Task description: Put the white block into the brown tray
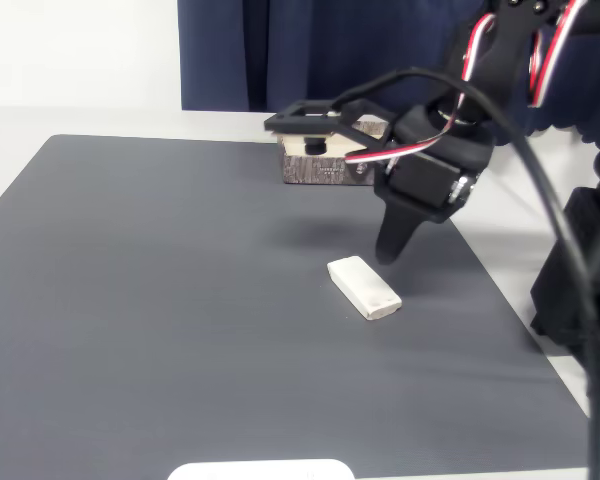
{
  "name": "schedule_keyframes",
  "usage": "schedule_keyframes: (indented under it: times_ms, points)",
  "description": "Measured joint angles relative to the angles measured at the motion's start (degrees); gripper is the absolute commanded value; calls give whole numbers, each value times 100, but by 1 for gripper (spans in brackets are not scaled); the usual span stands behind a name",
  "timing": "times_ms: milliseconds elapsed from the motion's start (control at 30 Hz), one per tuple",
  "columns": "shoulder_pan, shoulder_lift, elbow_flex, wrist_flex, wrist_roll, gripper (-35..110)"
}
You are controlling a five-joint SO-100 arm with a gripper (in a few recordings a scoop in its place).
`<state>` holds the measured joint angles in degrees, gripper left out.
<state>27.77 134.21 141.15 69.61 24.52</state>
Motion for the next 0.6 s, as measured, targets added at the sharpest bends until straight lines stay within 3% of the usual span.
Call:
schedule_keyframes:
  times_ms: [300,600]
  points:
    - [88,-132,-53,202,2602,0]
    - [185,-255,-132,202,2936,5]
